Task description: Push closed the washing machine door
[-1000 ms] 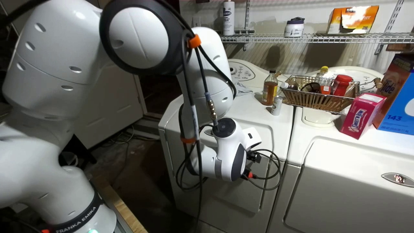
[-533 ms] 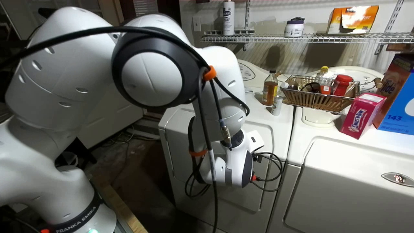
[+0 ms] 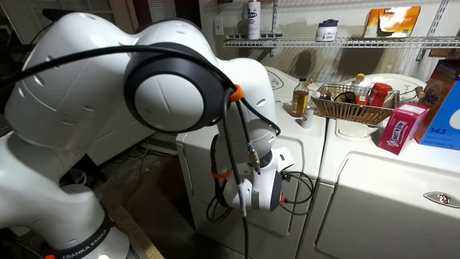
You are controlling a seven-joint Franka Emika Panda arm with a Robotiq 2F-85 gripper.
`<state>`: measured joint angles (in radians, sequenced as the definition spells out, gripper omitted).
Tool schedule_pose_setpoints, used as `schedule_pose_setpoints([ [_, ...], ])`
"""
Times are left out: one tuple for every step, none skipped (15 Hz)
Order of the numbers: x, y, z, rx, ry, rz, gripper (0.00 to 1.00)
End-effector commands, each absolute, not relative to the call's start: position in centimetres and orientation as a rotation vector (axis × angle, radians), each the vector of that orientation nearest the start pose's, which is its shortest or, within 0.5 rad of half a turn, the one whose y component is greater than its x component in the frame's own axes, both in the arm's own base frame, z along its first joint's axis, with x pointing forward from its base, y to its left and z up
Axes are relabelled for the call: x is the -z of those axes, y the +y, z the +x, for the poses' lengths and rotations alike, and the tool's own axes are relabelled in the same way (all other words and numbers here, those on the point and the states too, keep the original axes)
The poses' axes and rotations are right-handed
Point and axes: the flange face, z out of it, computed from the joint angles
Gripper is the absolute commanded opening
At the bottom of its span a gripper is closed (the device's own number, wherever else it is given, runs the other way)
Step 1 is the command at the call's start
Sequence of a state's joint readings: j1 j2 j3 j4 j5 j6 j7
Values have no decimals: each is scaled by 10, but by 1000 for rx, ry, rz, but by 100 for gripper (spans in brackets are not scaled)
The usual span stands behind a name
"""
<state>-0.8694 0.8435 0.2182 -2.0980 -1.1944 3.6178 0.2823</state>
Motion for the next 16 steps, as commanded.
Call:
schedule_pose_setpoints([
  [-106,-218,485,1044,-290,-2814,100],
  [-107,-222,490,1077,-288,-2814,100],
  [-109,-222,494,1099,-285,-2806,100],
  [-111,-218,498,1113,-271,-2789,100],
  [-111,-217,502,1127,-264,-2780,100],
  [-110,-218,507,1141,-262,-2774,100],
  [-110,-219,512,1151,-263,-2777,100],
  [-109,-218,514,1146,-247,-2770,100],
  [-108,-217,519,1156,-247,-2762,100],
  [-109,-217,525,1174,-248,-2753,100],
  [-109,-216,528,1177,-249,-2753,100],
  [-110,-215,532,1184,-243,-2745,100],
  [-111,-215,535,1191,-244,-2746,100],
  [-111,-214,538,1194,-237,-2739,100],
  [-113,-213,542,1209,-242,-2732,100],
  [-113,-212,546,1217,-236,-2725,100],
])
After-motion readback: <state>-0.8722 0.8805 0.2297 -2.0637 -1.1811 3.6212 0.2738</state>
